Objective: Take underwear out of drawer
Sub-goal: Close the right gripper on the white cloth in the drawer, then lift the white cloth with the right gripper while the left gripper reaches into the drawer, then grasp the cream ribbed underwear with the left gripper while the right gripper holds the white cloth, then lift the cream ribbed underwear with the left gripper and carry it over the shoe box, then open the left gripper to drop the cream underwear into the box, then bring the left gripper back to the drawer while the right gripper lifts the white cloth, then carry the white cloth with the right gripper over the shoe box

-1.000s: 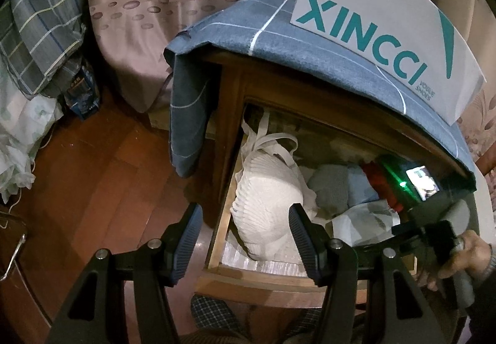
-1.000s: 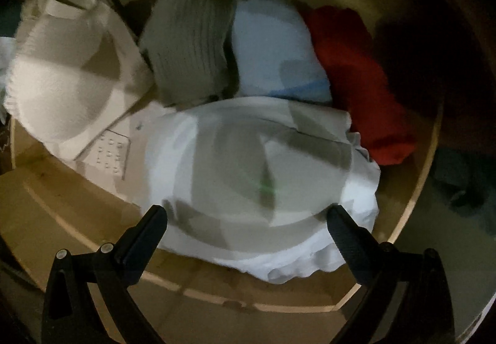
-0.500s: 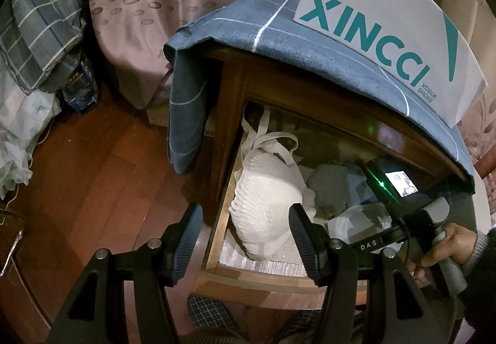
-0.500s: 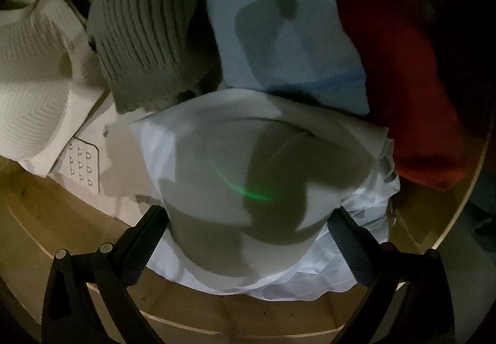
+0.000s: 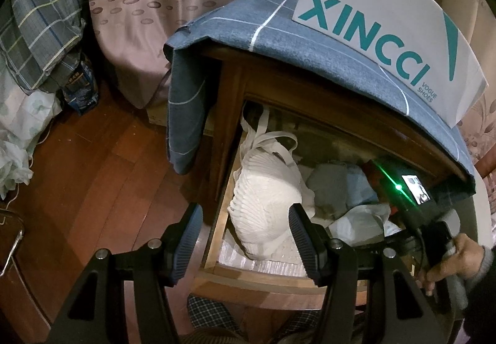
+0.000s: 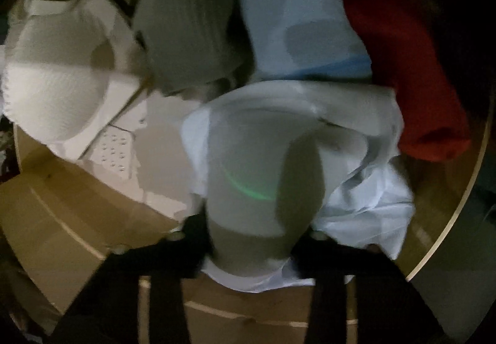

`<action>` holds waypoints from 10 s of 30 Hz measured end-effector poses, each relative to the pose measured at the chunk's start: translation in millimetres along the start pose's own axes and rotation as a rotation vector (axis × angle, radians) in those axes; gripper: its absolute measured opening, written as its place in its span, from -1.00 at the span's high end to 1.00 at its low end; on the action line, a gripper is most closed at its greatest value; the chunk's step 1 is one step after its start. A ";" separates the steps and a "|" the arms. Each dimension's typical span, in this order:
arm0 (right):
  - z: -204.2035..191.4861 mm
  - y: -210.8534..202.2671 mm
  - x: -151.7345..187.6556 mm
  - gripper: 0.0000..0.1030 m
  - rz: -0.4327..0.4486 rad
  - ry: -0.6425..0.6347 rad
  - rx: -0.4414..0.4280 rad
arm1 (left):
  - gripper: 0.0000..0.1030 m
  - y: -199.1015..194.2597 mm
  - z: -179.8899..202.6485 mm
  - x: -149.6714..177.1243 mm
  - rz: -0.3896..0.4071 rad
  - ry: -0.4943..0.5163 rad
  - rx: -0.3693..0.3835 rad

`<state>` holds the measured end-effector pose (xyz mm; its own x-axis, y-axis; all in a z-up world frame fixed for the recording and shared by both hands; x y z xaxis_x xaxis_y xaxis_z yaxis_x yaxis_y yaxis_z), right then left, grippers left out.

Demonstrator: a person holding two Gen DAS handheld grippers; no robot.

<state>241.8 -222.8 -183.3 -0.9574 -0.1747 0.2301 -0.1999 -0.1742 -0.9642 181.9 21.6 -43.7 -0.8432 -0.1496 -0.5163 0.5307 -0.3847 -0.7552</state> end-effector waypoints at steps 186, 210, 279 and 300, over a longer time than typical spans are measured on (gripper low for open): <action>40.9 -61.8 92.9 0.75 0.376 0.266 -0.184 | 0.50 -162.9 172.1 -112.6 0.096 0.470 0.197; 43.5 -59.6 94.6 0.75 0.381 0.276 -0.197 | 0.50 -62.3 227.6 -256.8 0.189 0.457 0.083; 28.4 -125.1 118.7 0.74 0.589 0.287 -0.111 | -0.17 -17.2 21.3 -5.5 0.025 0.127 -0.127; 26.6 -215.7 158.7 0.74 0.735 0.294 -0.222 | -0.17 -10.3 15.9 -4.8 0.011 0.128 -0.161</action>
<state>138.6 -238.7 64.7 -0.8694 0.0968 -0.4845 0.4923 0.0865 -0.8661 179.1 11.8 -27.1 -0.8252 -0.0321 -0.5640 0.5550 -0.2319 -0.7989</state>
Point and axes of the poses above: each gripper's, at about its wrist camera, not at the fingertips, and y roughly the way its jaws point, z to its right, x to its underside, the point moved 4 cm from there along y, roughly the way its jaws point, and after that the axes turned 14 degrees about x, right-handed, at the moved point
